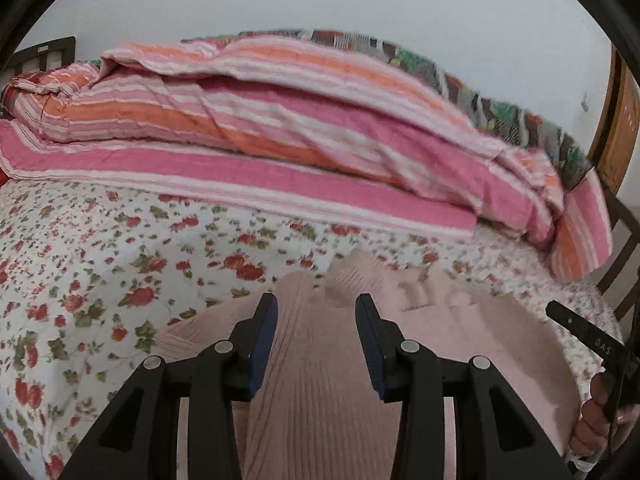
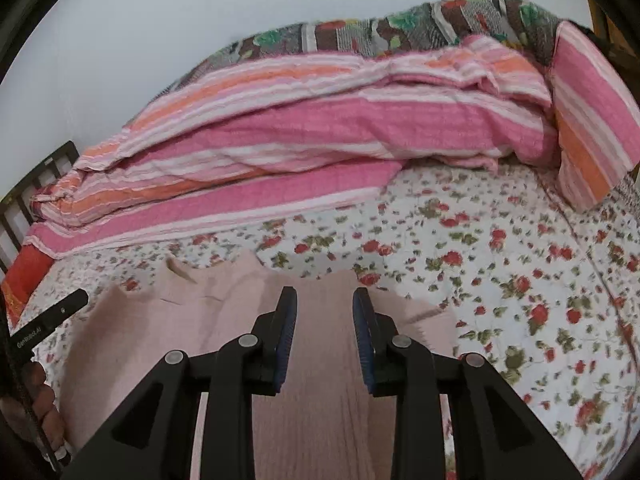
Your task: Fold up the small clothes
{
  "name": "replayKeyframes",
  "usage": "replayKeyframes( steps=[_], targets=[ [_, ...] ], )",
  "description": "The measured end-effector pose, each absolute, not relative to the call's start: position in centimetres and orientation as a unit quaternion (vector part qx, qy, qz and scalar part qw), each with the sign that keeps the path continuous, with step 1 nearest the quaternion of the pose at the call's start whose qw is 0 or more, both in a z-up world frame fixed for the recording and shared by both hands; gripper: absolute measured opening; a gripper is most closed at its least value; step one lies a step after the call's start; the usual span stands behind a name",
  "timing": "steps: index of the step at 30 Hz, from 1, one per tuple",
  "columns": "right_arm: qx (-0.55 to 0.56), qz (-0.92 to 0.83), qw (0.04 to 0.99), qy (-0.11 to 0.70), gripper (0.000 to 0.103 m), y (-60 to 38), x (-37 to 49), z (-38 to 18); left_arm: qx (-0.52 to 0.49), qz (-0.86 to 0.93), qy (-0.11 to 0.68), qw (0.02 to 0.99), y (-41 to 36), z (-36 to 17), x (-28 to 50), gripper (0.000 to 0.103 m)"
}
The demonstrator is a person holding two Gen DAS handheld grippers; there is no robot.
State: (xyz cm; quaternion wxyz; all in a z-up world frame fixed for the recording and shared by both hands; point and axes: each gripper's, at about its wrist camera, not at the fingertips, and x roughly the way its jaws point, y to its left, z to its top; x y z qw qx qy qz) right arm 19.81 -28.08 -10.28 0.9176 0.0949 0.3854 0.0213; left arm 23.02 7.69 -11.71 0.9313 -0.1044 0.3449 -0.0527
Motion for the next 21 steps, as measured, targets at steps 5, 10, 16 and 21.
replayKeyframes(
  steps=[5,10,16,21],
  targets=[
    [0.112,0.025,0.901,0.419,0.028,-28.9,20.7,-13.9,-0.085,-0.028,0.384,0.919,7.2,-15.2,23.8,0.038],
    [0.116,0.027,0.903,0.412,0.028,-28.9,20.4,-14.5,-0.11,-0.035,0.371,0.921,8.0,-15.4,23.3,0.039],
    [0.104,0.023,0.906,0.409,0.029,-28.5,20.0,-14.8,-0.099,-0.026,0.379,0.92,7.5,-15.8,23.4,0.039],
    [0.097,0.021,0.91,0.402,0.029,-28.4,19.7,-14.7,-0.098,-0.028,0.378,0.92,7.5,-16.0,23.3,0.04]
  ],
)
